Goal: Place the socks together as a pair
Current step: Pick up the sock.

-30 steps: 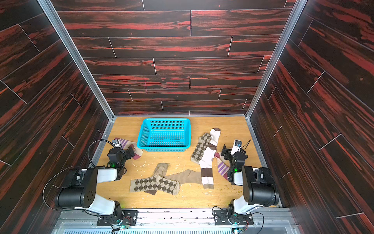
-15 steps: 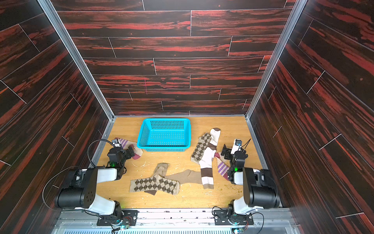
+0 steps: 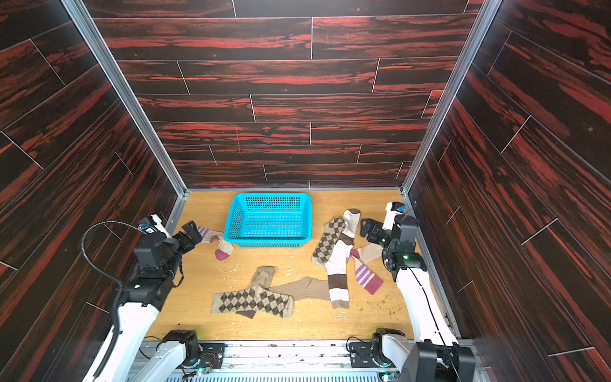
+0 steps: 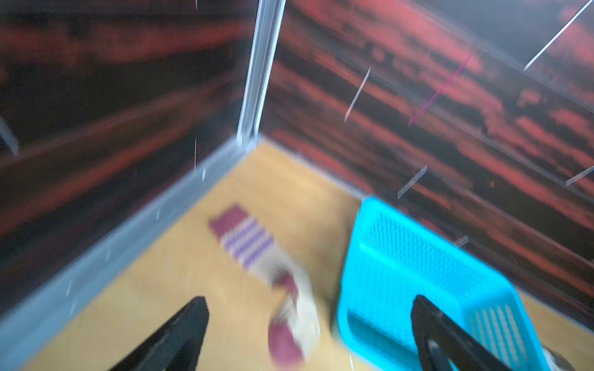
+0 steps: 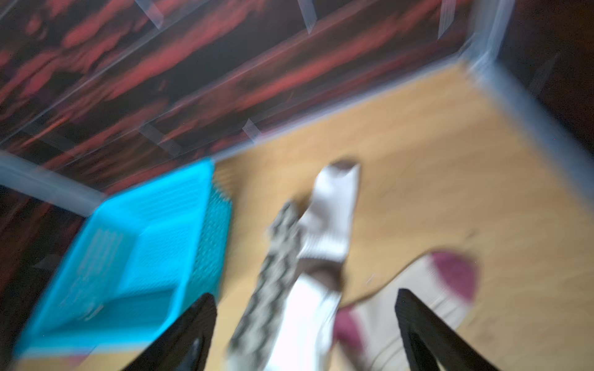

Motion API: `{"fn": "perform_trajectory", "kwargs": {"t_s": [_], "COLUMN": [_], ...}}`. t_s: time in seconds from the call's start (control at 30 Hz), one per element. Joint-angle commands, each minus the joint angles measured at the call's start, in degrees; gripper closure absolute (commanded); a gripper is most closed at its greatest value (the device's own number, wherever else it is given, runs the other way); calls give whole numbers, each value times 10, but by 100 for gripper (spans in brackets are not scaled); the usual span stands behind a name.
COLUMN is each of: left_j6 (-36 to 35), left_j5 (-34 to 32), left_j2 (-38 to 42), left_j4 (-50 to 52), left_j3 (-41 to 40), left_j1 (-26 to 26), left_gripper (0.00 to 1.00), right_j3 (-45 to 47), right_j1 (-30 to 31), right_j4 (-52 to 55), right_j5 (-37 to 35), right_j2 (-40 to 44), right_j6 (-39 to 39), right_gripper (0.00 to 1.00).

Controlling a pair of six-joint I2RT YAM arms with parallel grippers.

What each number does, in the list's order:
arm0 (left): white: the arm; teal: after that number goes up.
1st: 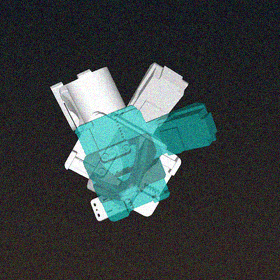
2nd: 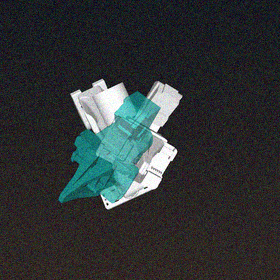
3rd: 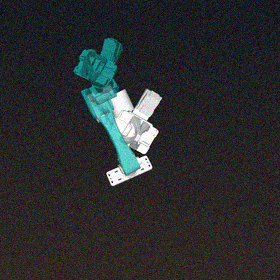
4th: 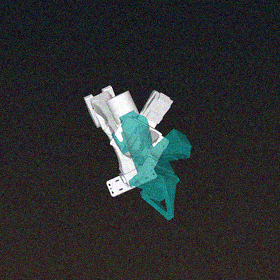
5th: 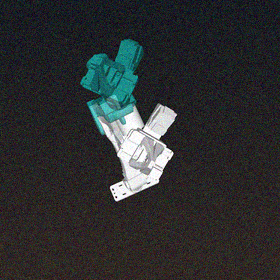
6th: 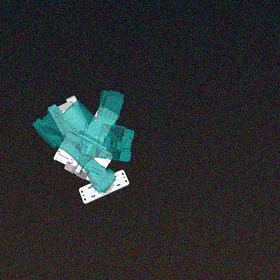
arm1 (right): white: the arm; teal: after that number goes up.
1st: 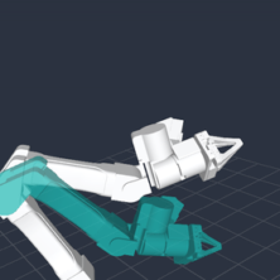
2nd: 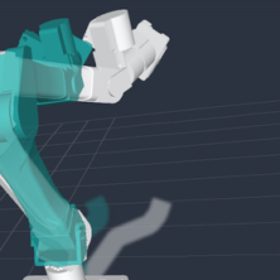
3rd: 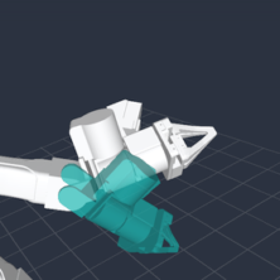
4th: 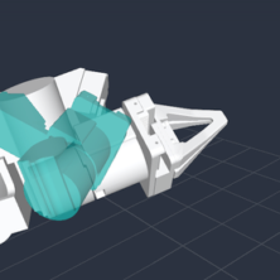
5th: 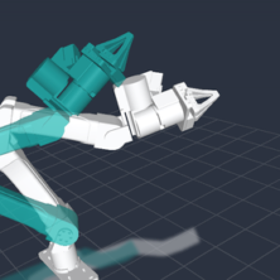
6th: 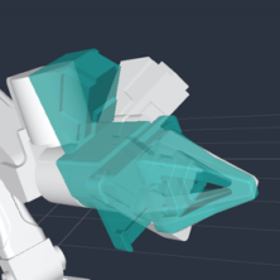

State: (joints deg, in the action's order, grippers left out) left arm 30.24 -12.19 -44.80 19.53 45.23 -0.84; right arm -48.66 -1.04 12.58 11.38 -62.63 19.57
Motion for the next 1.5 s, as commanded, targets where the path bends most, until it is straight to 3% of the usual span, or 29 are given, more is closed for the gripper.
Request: {"fn": "perform_trajectory", "kwargs": {"t_s": [0.0,0.1,0.2,0.33,0.47,0.9,1.1,1.33,1.47], "left_j6": [108,161,174,158,129,178,199,211,214], "left_j5": [31,108,191,203,211,202,184,200,208], "left_j2": [-11,-44,-82,-131,-195,-255,-275,-280,-265], "left_j4": [333,456,504,516,519,399,357,312,307], "left_j3": [44,46,24,-4,-32,-86,-98,-129,-139], "left_j1": [-2,-4,-7,-12,-13,-25,-39,-44,-45], "left_gripper": [0,0,3,5,14,34,53,82,91], "right_j3": [-51,-85,-102,-99,-89,-37,-67,-86,-103], "right_j1": [68,156,241,312,369,464,484,495,501], "right_j4": [225,317,369,381,357,257,251,244,247], "right_j5": [154,204,230,269,263,176,134,110,99], "right_j2": [1,-28,-66,-122,-174,-278,-327,-367,-388], "right_j6": [25,45,61,71,87,173,179,176,170], "right_gripper": [10,11,12,14,16,31,38,45,48]}}
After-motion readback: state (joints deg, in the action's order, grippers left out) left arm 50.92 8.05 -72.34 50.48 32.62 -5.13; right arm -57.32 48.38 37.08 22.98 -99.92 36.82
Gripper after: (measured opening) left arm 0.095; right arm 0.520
